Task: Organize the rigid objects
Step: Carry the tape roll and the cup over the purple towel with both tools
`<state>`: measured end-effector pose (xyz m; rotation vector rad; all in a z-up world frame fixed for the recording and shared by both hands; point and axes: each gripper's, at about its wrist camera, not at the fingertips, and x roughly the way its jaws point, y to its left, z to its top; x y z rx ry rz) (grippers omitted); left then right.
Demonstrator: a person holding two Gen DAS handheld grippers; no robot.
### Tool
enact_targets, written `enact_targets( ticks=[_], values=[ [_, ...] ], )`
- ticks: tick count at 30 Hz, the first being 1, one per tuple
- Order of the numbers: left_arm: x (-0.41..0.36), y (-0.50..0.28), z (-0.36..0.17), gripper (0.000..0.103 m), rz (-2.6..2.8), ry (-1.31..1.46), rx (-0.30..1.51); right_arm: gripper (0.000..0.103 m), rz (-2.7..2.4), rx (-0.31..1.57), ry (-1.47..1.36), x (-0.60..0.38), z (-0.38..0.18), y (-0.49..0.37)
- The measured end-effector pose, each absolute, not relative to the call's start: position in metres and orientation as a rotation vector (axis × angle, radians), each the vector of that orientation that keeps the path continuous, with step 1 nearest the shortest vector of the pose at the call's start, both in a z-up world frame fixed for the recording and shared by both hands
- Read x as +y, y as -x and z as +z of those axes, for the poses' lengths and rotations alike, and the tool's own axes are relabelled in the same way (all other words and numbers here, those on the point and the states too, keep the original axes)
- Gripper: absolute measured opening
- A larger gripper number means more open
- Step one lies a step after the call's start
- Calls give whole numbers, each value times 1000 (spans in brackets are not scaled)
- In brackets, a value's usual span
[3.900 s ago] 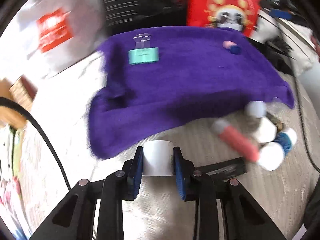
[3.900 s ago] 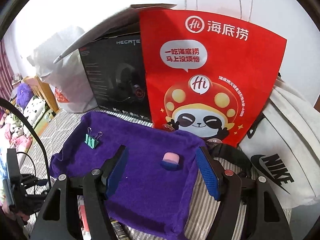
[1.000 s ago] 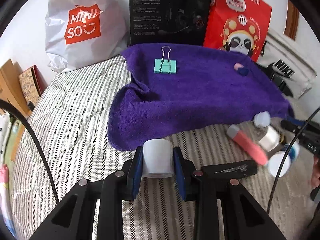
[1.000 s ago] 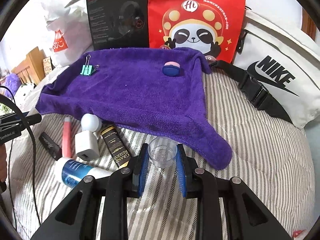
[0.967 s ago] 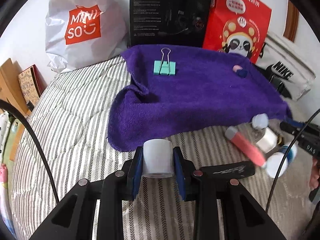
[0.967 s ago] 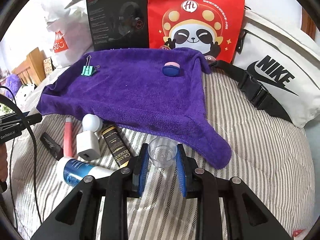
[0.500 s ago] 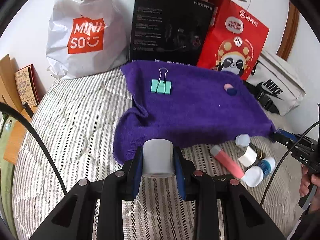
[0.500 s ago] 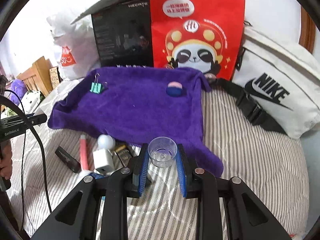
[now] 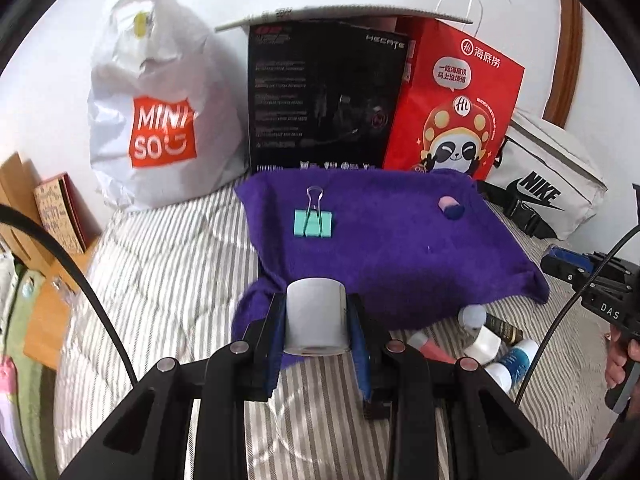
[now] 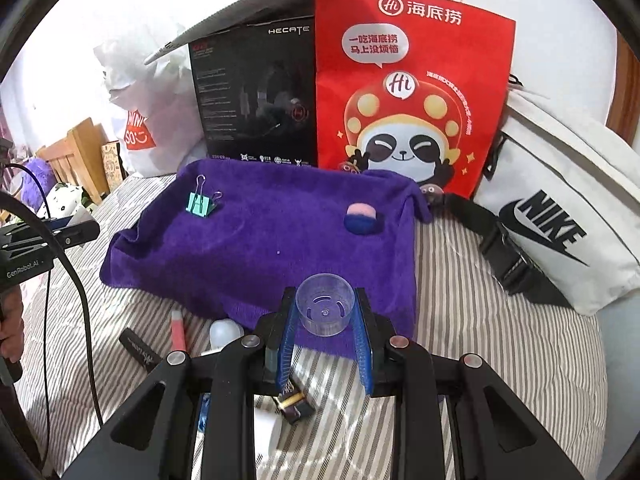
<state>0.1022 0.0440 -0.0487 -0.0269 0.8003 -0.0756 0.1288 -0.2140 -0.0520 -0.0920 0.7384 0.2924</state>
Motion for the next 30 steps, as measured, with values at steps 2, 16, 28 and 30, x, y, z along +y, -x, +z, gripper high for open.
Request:
enact_targets(
  ticks=[2,16,28,30],
  values=[
    [44,-106,-44,28,-80,21,792,26,289,736,100,-211,-50,-134],
    [50,-141,-35,28,-80,25,781,26,266,763,113,-205,-54,-178],
    [59,-184,-47,28,-85,44,828,26,282,835,130,-204,-75,-231],
    [59,-189,-53,28,-89,55,839,26,285,851,141,-203,-83,-241]
  ],
)
